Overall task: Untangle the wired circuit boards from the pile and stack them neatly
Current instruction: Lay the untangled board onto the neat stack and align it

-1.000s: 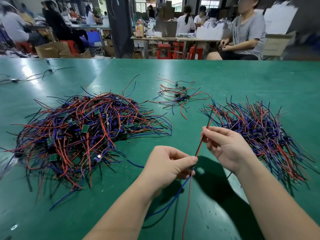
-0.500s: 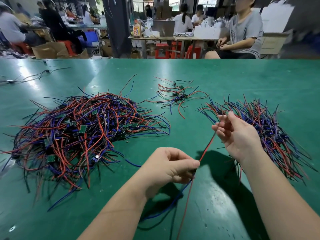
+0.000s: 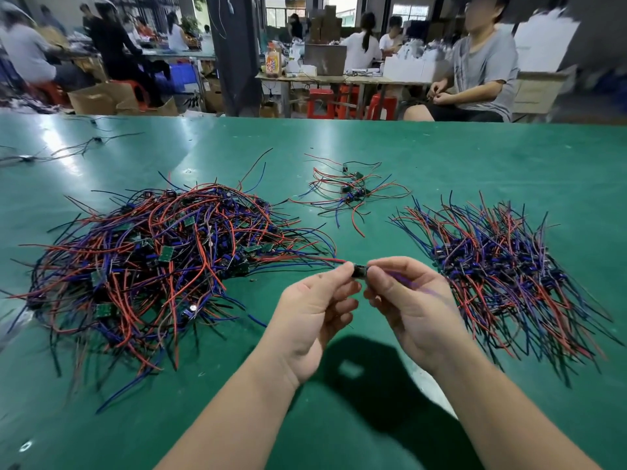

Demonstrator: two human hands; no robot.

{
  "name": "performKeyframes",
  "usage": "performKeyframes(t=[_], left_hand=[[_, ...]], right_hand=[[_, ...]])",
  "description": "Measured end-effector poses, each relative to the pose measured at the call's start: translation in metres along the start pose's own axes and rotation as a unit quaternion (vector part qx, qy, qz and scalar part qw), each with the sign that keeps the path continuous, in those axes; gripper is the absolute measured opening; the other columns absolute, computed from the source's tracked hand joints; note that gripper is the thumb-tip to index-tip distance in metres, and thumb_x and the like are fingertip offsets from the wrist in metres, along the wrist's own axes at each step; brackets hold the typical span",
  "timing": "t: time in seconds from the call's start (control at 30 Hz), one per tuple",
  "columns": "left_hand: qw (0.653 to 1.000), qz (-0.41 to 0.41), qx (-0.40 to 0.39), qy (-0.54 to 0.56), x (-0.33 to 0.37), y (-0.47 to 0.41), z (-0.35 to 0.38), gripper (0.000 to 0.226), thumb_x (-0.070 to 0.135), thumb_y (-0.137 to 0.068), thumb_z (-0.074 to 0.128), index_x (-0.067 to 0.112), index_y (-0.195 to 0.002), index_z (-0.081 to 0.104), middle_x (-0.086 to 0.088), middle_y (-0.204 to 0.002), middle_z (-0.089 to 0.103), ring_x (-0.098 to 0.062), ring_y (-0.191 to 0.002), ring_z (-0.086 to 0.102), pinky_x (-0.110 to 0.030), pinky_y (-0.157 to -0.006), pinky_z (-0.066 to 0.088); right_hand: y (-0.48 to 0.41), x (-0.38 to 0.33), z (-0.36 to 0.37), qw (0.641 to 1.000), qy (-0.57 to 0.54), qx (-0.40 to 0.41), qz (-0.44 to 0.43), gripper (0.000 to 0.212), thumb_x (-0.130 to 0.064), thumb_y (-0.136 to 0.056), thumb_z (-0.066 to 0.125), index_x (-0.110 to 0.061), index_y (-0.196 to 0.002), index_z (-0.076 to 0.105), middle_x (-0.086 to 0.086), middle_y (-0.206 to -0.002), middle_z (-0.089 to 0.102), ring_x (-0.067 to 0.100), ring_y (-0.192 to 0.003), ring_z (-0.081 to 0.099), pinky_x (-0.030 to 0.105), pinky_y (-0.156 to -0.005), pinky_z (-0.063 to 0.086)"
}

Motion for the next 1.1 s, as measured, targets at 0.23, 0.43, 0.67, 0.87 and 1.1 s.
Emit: performKeyframes(t=[0.23, 0.43, 0.67, 0.87, 1.1], left_hand=[[0.969, 0.133, -0.074, -0.194, -0.004, 0.006, 0.017, 0.015, 0.002, -0.081, 0.070, 0.016, -0.080, 0.069, 0.000, -0.074, 0.071, -0.006, -0.059, 0.060, -0.016, -0.061, 0.049], [0.987, 0.036, 0.000, -0.157, -0.003, -0.001, -0.001, 0.034, 0.040, -0.085, 0.063, 0.007, -0.077, 0.068, -0.001, -0.059, 0.066, -0.014, -0.048, 0.061, -0.023, -0.048, 0.051], [0.979, 0.036, 0.005, -0.201, -0.010, -0.001, -0.003, 0.010, 0.009, -0.072, 0.080, 0.005, -0.075, 0.071, -0.007, -0.060, 0.068, -0.014, -0.051, 0.063, -0.022, -0.052, 0.051], [0.959, 0.021, -0.055, -0.277, -0.013, 0.003, 0.006, 0.012, 0.012, -0.075, 0.078, 0.011, -0.065, 0.072, -0.003, -0.056, 0.065, -0.009, -0.049, 0.059, -0.015, -0.047, 0.044], [0.954, -0.019, -0.101, -0.282, -0.014, 0.006, 0.010, 0.011, 0.012, -0.078, 0.076, 0.005, -0.071, 0.071, -0.004, -0.059, 0.066, -0.012, -0.051, 0.064, -0.017, -0.047, 0.048]], right_hand=[[-0.007, -0.002, -0.010, 0.988, -0.123, 0.005, 0.091, 0.017, -0.010, -0.069, 0.059, -0.011, -0.063, 0.075, 0.004, -0.061, 0.065, 0.009, -0.052, 0.061, 0.018, -0.049, 0.051], [-0.005, -0.003, -0.022, 0.983, 0.140, -0.063, 0.103, 0.009, -0.008, -0.071, 0.065, -0.005, -0.075, 0.072, 0.005, -0.062, 0.065, 0.008, -0.054, 0.055, 0.015, -0.051, 0.043], [-0.007, -0.002, -0.025, 0.970, 0.229, -0.045, 0.062, 0.010, -0.008, -0.083, 0.066, -0.001, -0.080, 0.072, 0.003, -0.056, 0.059, 0.007, -0.049, 0.046, 0.015, -0.048, 0.037], [-0.018, -0.019, -0.049, 0.985, 0.141, 0.098, 0.011, 0.012, -0.006, -0.082, 0.068, -0.002, -0.071, 0.066, -0.001, -0.049, 0.058, 0.006, -0.044, 0.050, 0.014, -0.041, 0.038], [-0.022, -0.022, -0.072, 0.984, 0.043, 0.173, 0.024, 0.004, -0.002, -0.084, 0.065, -0.004, -0.081, 0.065, -0.002, -0.055, 0.065, 0.005, -0.049, 0.059, 0.014, -0.042, 0.039]])
Point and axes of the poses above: each hand's wrist, its own y-axis away from the middle knuckle, its own z-axis out of the palm, x = y × z, the point moved 6 cm from there along -y, towards the middle knuckle
